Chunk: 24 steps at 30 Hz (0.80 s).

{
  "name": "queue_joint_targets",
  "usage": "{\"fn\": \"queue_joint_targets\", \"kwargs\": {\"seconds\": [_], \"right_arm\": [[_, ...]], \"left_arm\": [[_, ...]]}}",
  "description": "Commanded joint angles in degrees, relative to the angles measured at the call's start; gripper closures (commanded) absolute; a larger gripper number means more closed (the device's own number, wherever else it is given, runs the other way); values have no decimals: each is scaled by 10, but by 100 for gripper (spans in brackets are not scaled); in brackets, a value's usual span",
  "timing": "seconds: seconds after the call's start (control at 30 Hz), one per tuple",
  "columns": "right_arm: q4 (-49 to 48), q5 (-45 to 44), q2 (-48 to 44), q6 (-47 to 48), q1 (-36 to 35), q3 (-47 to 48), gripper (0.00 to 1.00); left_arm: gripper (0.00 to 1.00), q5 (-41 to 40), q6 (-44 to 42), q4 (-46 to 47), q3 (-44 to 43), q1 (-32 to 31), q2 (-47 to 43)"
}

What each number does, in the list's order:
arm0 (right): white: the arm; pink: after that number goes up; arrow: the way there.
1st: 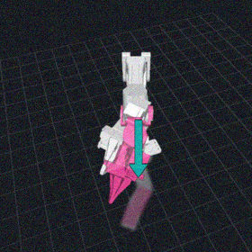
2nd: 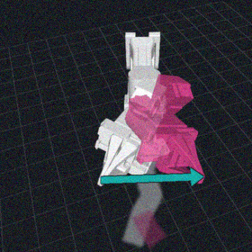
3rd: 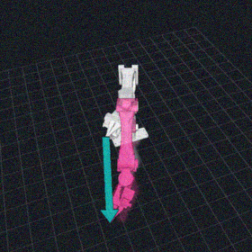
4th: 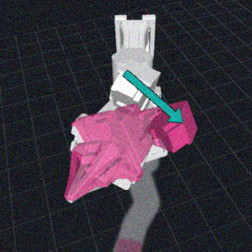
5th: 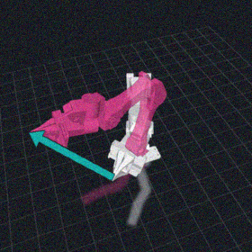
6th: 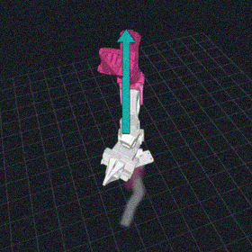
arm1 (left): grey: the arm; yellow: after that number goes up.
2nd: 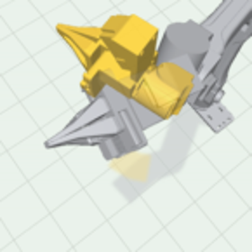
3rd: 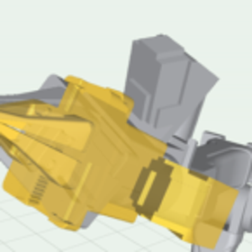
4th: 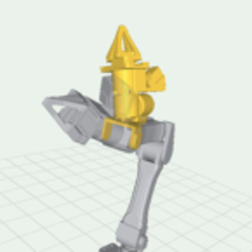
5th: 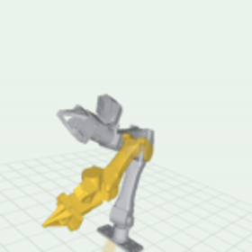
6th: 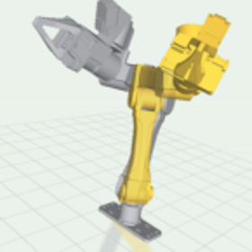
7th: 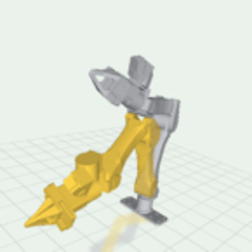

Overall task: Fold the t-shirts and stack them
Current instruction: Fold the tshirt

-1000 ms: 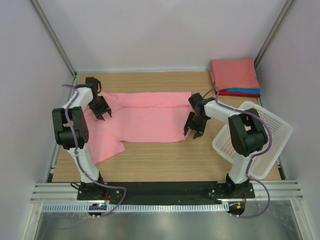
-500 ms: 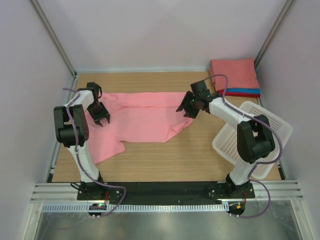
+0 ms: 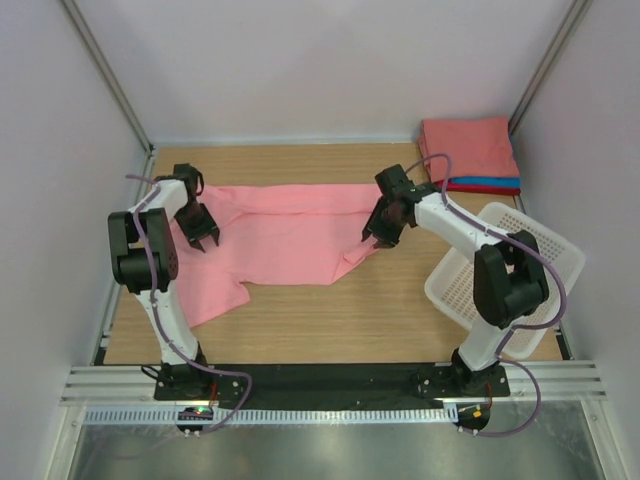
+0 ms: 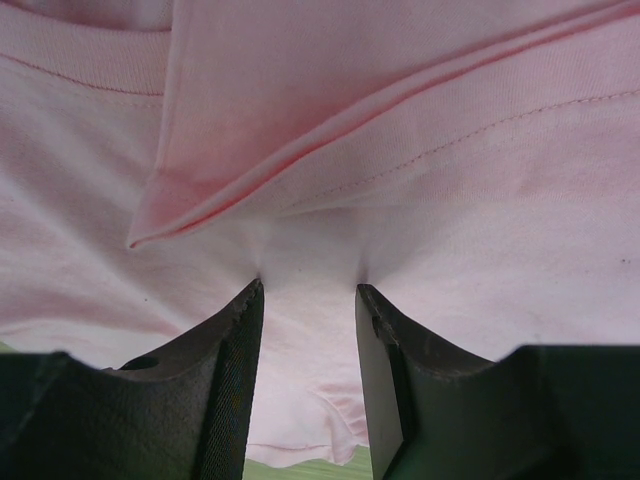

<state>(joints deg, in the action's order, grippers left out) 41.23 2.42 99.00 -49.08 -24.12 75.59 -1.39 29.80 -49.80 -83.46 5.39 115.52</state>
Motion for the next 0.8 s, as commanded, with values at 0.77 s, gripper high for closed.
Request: {"fn": "queue_joint_targets", "kwargs": {"seconds": [0.77], "right_arm": [[-55,-22,84,-120,-43,-20,61]], "left_arm": [[58,5,0,12,-2,2,-11]]}}
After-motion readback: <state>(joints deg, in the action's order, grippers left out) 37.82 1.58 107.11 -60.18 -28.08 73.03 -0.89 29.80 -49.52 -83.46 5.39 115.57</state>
